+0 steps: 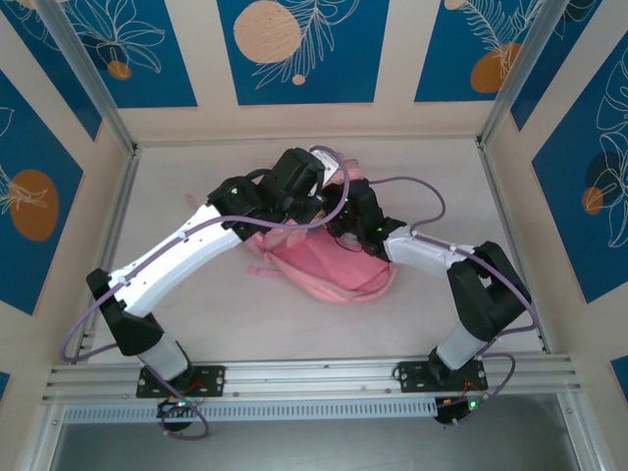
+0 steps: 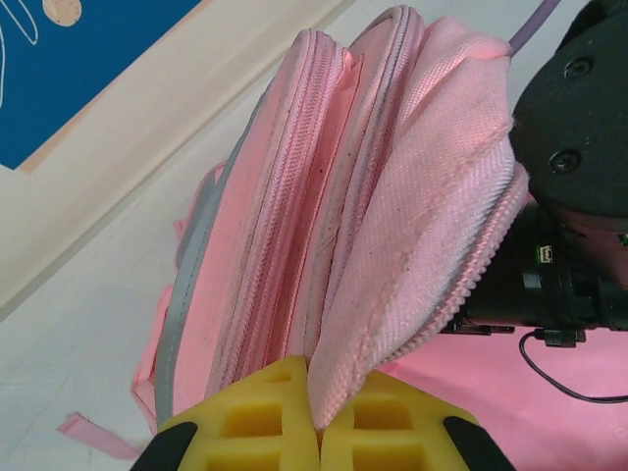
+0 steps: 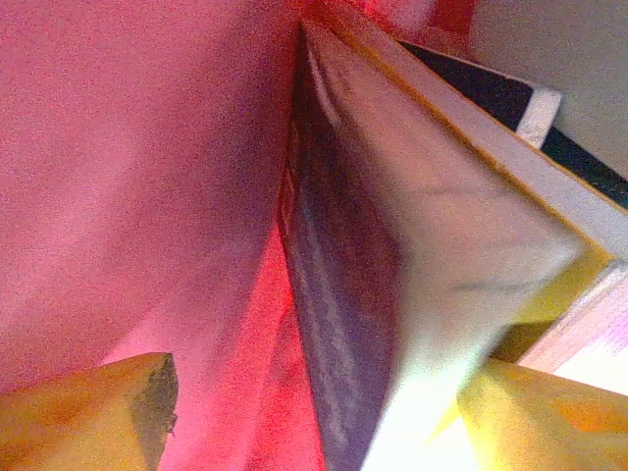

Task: Pack the student bag
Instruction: Place the book in the student bag, then close the student bag at the center of the table.

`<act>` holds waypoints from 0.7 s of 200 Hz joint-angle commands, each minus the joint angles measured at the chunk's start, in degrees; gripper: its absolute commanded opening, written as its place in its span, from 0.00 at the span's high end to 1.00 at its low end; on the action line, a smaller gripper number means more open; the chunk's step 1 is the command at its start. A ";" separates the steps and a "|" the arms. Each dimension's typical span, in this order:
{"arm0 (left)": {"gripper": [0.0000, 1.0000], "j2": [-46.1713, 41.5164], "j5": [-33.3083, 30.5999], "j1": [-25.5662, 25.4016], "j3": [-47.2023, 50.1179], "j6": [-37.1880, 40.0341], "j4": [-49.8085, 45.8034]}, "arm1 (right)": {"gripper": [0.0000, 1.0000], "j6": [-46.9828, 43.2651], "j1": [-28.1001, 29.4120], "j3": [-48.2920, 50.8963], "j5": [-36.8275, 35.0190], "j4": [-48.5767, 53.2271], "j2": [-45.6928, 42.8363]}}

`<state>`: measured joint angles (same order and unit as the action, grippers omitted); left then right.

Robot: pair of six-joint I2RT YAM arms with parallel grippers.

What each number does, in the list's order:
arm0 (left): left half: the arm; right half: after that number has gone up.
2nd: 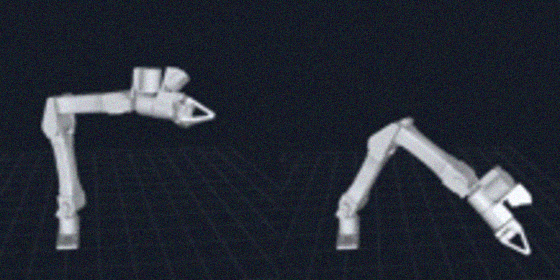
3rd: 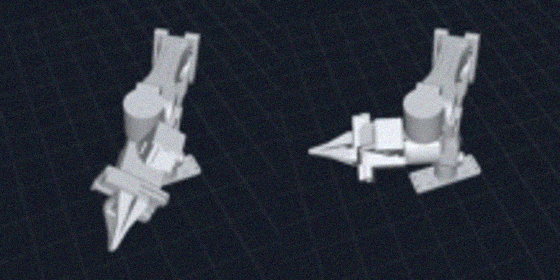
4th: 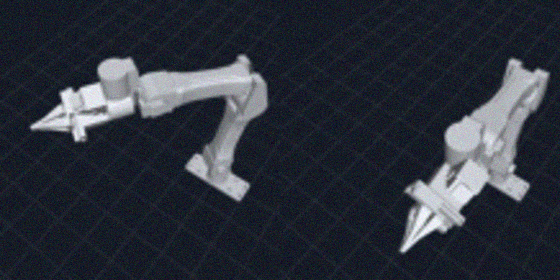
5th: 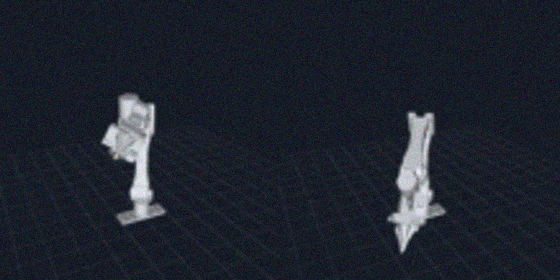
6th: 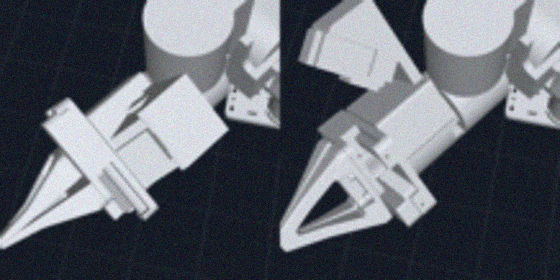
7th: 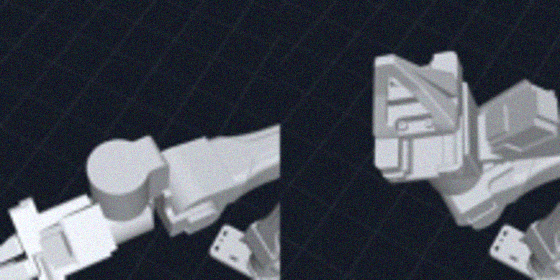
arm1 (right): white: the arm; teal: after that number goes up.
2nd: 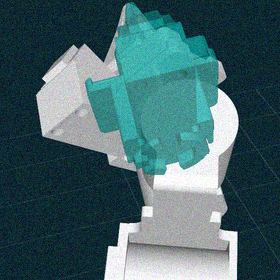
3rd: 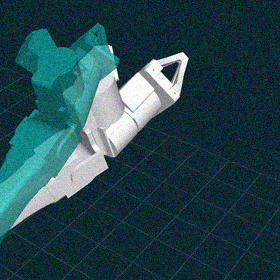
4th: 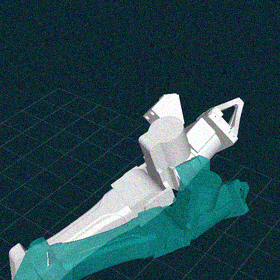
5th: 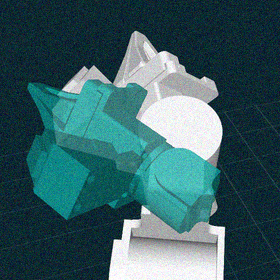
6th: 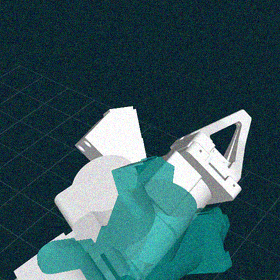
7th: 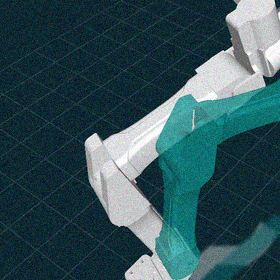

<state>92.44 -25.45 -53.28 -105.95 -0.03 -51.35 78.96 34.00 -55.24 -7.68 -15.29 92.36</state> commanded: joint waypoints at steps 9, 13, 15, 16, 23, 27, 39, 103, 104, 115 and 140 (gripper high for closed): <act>1.00 -1.06 1.29 1.30 -3.88 -2.05 7.06 | 0.24 -2.68 -0.70 2.03 0.68 -1.09 -3.82; 1.00 -1.04 1.41 1.46 -3.90 -2.22 6.97 | 0.24 -2.96 -0.82 2.66 0.92 -1.40 -4.42; 1.00 -0.99 1.51 1.56 -3.91 -2.25 6.97 | 0.24 -3.12 -0.90 2.99 1.09 -1.52 -4.83; 1.00 -0.97 1.53 1.58 -3.91 -2.29 6.97 | 0.24 -3.24 -0.92 3.10 1.22 -1.60 -4.95; 1.00 -0.95 1.75 1.80 -3.83 -2.54 6.82 | 0.25 -4.04 -1.11 4.15 1.81 -1.93 -6.23; 1.00 -1.02 1.92 1.98 -3.75 -2.72 6.79 | 0.25 -4.50 -1.21 4.74 1.88 -1.79 -7.06; 1.00 -1.24 2.63 2.27 -3.03 -3.27 6.97 | 0.27 -6.71 -1.26 6.33 2.00 -0.43 -10.03; 1.00 -2.09 17.58 2.47 6.32 -8.73 7.85 | 0.35 -25.59 -0.28 18.82 -3.95 16.93 -35.07; 1.00 -2.09 18.00 2.39 6.52 -8.92 7.94 | 0.36 -25.69 -0.22 19.06 -4.50 17.73 -35.54; 1.00 -1.86 21.63 2.39 8.90 -10.58 9.36 | 0.39 -26.14 -0.25 20.76 -10.50 24.76 -41.65; 1.00 -1.24 29.67 2.17 14.30 -13.52 12.77 | 0.53 -24.10 -0.75 23.75 -23.90 37.76 -55.00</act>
<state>91.88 -5.52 -51.27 -95.79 -9.06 -44.62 56.60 33.63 -33.71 -15.86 5.78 46.72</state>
